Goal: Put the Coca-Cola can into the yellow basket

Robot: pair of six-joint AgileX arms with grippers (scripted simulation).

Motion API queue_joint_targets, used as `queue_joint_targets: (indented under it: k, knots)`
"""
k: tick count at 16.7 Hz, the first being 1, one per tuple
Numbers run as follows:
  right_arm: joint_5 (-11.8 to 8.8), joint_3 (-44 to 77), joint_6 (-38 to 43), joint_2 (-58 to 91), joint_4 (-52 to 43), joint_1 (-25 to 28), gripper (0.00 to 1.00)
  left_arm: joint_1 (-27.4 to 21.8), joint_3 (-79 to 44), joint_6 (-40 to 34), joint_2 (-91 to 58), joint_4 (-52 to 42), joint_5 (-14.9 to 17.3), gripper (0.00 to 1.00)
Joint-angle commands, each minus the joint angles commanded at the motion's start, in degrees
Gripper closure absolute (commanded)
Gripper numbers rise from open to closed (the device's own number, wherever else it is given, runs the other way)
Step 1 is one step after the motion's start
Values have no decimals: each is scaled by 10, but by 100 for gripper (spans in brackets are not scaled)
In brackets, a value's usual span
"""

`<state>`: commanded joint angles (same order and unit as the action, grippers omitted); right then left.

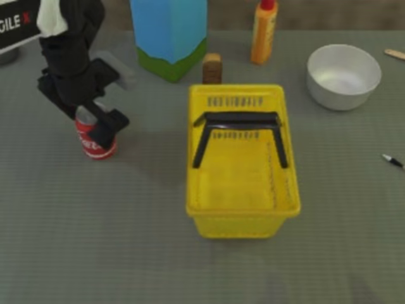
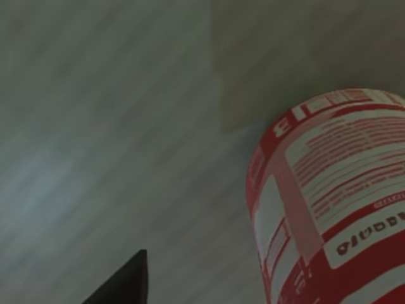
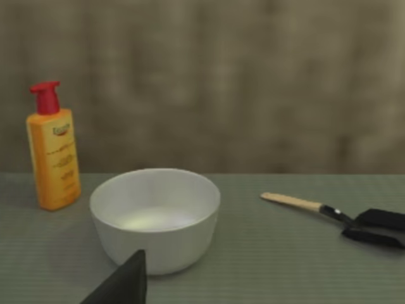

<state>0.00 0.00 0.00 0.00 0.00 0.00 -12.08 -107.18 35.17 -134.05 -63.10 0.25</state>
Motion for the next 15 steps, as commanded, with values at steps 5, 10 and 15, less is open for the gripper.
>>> queue_joint_targets:
  k: [5,10,15]
  knots:
    - [0,0,0,0,0,0,0,0,0,0,0,0,0,45]
    - [0,0,0,0,0,0,0,0,0,0,0,0,0,83]
    - [0,0,0,0,0,0,0,0,0,0,0,0,0,100]
